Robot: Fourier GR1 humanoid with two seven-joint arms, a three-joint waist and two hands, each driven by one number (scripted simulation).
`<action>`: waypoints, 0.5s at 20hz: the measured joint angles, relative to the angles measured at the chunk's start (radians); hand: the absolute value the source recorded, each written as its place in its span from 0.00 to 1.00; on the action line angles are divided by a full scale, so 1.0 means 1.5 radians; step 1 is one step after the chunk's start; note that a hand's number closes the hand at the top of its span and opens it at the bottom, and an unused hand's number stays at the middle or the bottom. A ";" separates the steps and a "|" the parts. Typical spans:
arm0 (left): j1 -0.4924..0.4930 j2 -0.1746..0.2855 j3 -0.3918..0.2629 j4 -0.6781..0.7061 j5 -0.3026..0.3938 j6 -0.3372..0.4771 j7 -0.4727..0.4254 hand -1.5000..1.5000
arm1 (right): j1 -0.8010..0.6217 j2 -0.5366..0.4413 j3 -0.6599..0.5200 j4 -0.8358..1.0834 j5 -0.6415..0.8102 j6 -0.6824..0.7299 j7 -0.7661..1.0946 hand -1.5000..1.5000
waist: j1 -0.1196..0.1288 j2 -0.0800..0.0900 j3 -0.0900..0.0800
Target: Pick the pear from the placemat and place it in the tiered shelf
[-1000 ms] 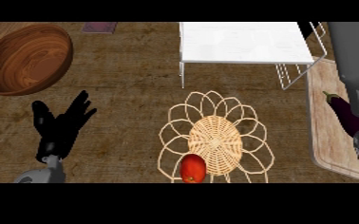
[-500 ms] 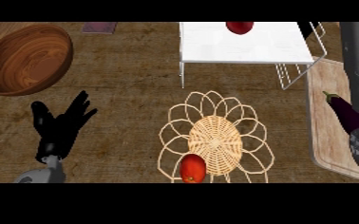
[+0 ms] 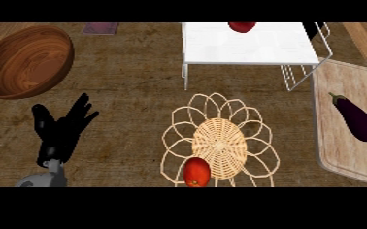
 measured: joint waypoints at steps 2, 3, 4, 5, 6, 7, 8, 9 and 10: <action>0.004 -0.008 -0.006 -0.002 -0.009 0.007 -0.006 0.50 | 0.006 -0.024 -0.009 -0.001 0.005 -0.019 0.009 0.00 | -0.001 -0.001 0.000; 0.005 -0.008 -0.006 -0.002 -0.008 0.007 -0.004 0.50 | 0.009 -0.039 -0.016 -0.004 0.002 -0.025 0.012 0.00 | -0.002 -0.001 0.001; 0.001 -0.002 0.000 0.004 -0.005 0.003 -0.001 0.50 | 0.010 -0.052 -0.026 -0.003 -0.001 -0.031 0.016 0.00 | -0.003 -0.001 0.001; 0.002 -0.001 0.001 0.002 -0.002 0.000 -0.002 0.50 | 0.014 -0.067 -0.036 -0.005 -0.006 -0.035 0.022 0.00 | -0.004 -0.001 0.001; 0.007 -0.004 0.000 -0.003 -0.001 -0.001 -0.005 0.50 | 0.019 -0.078 -0.042 -0.012 -0.009 -0.038 0.030 0.00 | -0.005 -0.002 0.000; 0.006 -0.003 0.000 -0.002 -0.003 0.002 -0.002 0.50 | 0.027 -0.095 -0.053 -0.017 -0.018 -0.032 0.033 0.00 | -0.007 -0.002 0.000; 0.007 -0.005 -0.001 -0.003 -0.005 0.003 -0.004 0.50 | 0.038 -0.107 -0.062 -0.020 -0.028 -0.028 0.033 0.00 | -0.007 -0.002 0.001; 0.009 -0.007 -0.004 -0.009 -0.005 0.004 0.001 0.50 | 0.046 -0.119 -0.071 -0.027 -0.038 -0.023 0.038 0.00 | -0.007 -0.003 0.001; 0.009 -0.005 -0.001 -0.004 -0.005 0.003 -0.002 0.50 | 0.055 -0.132 -0.081 -0.031 -0.050 -0.012 0.039 0.00 | -0.008 -0.003 0.001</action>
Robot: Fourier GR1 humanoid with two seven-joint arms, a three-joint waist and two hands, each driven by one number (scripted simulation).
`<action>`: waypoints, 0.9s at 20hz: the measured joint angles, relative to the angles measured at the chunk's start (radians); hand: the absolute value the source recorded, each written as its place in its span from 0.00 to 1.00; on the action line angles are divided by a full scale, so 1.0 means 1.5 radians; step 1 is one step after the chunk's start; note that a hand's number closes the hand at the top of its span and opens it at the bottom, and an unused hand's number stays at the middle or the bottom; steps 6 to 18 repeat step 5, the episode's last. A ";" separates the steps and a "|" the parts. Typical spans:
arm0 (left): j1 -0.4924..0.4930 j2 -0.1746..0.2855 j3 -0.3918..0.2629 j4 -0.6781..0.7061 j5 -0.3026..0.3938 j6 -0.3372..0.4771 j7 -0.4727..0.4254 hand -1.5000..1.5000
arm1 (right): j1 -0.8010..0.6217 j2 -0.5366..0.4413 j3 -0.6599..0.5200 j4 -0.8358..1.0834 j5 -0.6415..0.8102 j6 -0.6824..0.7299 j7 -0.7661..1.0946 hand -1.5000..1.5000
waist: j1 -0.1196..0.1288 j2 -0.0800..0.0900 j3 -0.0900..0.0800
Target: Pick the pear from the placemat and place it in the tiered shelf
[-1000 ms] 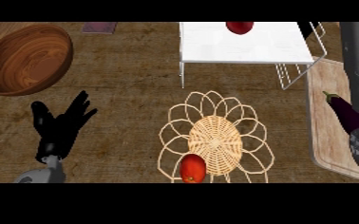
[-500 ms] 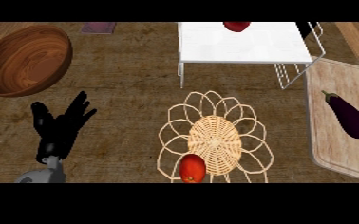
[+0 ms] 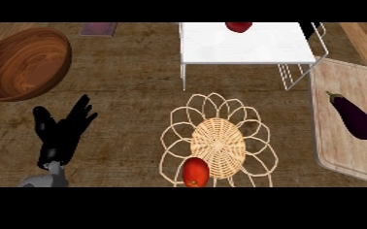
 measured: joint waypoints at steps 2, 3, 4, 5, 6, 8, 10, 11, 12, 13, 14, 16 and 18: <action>0.001 0.003 0.004 -0.003 0.002 0.000 0.004 0.50 | 0.030 -0.028 -0.018 -0.017 -0.029 0.035 -0.003 0.00 | -0.002 -0.001 0.000; 0.002 0.004 0.007 -0.002 0.007 -0.005 0.002 0.50 | 0.046 -0.040 -0.029 -0.021 -0.045 0.054 -0.010 0.00 | -0.003 0.000 -0.001; 0.001 0.004 0.007 0.001 0.006 -0.005 0.000 0.50 | 0.051 -0.057 -0.036 -0.022 -0.058 0.073 -0.008 0.00 | -0.003 0.000 0.000; 0.000 0.002 0.007 0.001 0.006 -0.005 0.000 0.50 | 0.065 -0.075 -0.048 -0.015 -0.072 0.093 -0.020 0.00 | -0.002 0.000 0.000; 0.000 0.002 0.007 0.001 0.006 -0.005 0.000 0.50 | 0.065 -0.075 -0.048 -0.015 -0.072 0.093 -0.020 0.00 | -0.002 0.000 0.000; 0.000 0.002 0.007 0.001 0.006 -0.005 0.000 0.50 | 0.065 -0.075 -0.048 -0.015 -0.072 0.093 -0.020 0.00 | -0.002 0.000 0.000; 0.000 0.002 0.007 0.001 0.006 -0.005 0.000 0.50 | 0.065 -0.075 -0.048 -0.015 -0.072 0.093 -0.020 0.00 | -0.002 0.000 0.000; 0.000 0.002 0.007 0.001 0.006 -0.005 0.000 0.50 | 0.065 -0.075 -0.048 -0.015 -0.072 0.093 -0.020 0.00 | -0.002 0.000 0.000; 0.000 0.002 0.007 0.001 0.006 -0.005 0.000 0.50 | 0.065 -0.075 -0.048 -0.015 -0.072 0.093 -0.020 0.00 | -0.002 0.000 0.000; 0.000 0.002 0.007 0.001 0.006 -0.005 0.000 0.50 | 0.065 -0.075 -0.048 -0.015 -0.072 0.093 -0.020 0.00 | -0.002 0.000 0.000; 0.000 0.002 0.007 0.001 0.006 -0.005 0.000 0.50 | 0.065 -0.075 -0.048 -0.015 -0.072 0.093 -0.020 0.00 | -0.002 0.000 0.000; 0.000 0.002 0.007 0.001 0.006 -0.005 0.000 0.50 | 0.065 -0.075 -0.048 -0.015 -0.072 0.093 -0.020 0.00 | -0.002 0.000 0.000; 0.000 0.002 0.007 0.001 0.006 -0.005 0.000 0.50 | 0.065 -0.075 -0.048 -0.015 -0.072 0.093 -0.020 0.00 | -0.002 0.000 0.000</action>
